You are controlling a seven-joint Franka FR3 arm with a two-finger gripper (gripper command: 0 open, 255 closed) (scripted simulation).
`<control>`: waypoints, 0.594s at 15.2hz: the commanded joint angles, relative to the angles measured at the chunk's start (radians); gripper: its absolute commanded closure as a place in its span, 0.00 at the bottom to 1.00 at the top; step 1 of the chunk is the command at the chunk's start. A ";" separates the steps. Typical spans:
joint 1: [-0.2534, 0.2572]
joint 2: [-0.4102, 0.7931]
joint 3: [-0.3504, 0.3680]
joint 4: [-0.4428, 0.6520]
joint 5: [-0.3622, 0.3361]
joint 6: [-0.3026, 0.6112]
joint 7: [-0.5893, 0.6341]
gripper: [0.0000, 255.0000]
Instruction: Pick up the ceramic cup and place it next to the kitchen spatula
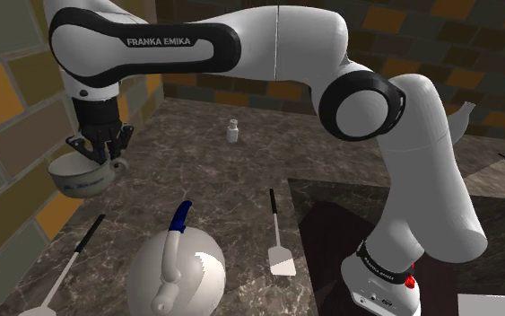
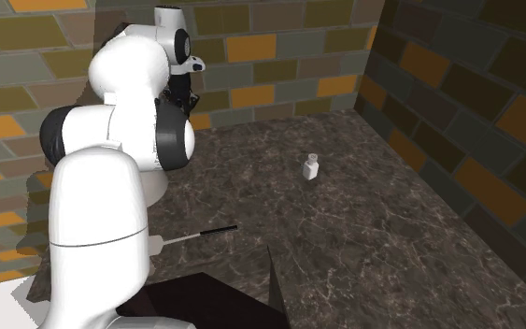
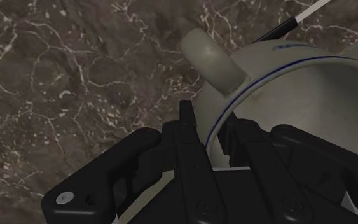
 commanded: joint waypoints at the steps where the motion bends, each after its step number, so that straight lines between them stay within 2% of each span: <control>1: -0.001 -0.004 0.000 -0.034 0.000 0.032 -0.001 1.00; 9: -0.003 0.004 -0.001 -0.129 0.001 0.134 -0.006 1.00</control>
